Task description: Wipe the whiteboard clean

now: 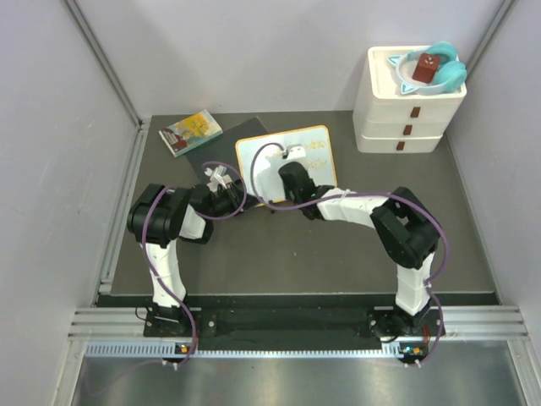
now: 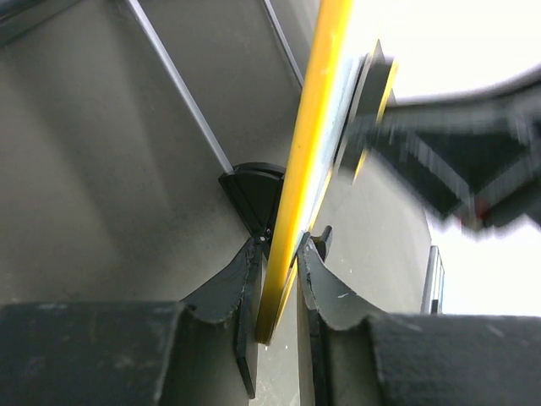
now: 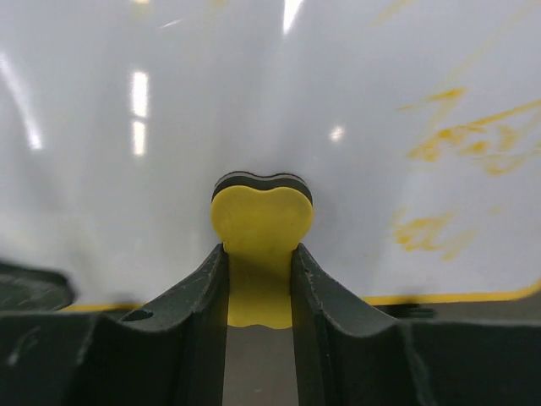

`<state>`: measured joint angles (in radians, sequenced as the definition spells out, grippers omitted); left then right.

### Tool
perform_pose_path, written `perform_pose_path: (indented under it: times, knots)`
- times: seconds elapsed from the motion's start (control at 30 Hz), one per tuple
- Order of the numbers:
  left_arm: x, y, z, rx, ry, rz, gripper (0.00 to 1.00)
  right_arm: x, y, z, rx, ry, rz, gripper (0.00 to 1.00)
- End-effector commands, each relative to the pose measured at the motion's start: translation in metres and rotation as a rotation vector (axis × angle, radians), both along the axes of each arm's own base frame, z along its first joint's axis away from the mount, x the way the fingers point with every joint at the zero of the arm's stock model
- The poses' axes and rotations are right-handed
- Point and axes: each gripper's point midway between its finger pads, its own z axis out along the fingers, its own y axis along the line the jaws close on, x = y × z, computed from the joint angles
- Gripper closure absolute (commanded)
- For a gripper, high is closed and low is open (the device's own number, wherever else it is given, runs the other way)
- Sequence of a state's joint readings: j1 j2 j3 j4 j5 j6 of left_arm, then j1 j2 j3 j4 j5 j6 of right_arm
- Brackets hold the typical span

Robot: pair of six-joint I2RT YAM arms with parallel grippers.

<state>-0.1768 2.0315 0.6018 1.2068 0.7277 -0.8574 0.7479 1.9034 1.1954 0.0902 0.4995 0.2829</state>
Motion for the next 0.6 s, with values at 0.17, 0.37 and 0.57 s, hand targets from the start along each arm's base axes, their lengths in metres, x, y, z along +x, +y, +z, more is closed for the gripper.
perform_pose_path:
  times: [0.17,0.37,0.57]
  knots:
    - [-0.003,0.024,-0.057,0.122,0.181,0.124,1.00,-0.040,0.057,-0.050,-0.063,0.116,0.160,1.00]
    - [-0.003,0.024,-0.058,0.123,0.182,0.123,1.00,-0.004,0.009,-0.041,0.001,0.137,0.027,1.00]
    - [-0.002,0.024,-0.057,0.122,0.180,0.125,1.00,0.036,-0.052,-0.028,-0.023,0.111,-0.129,1.00]
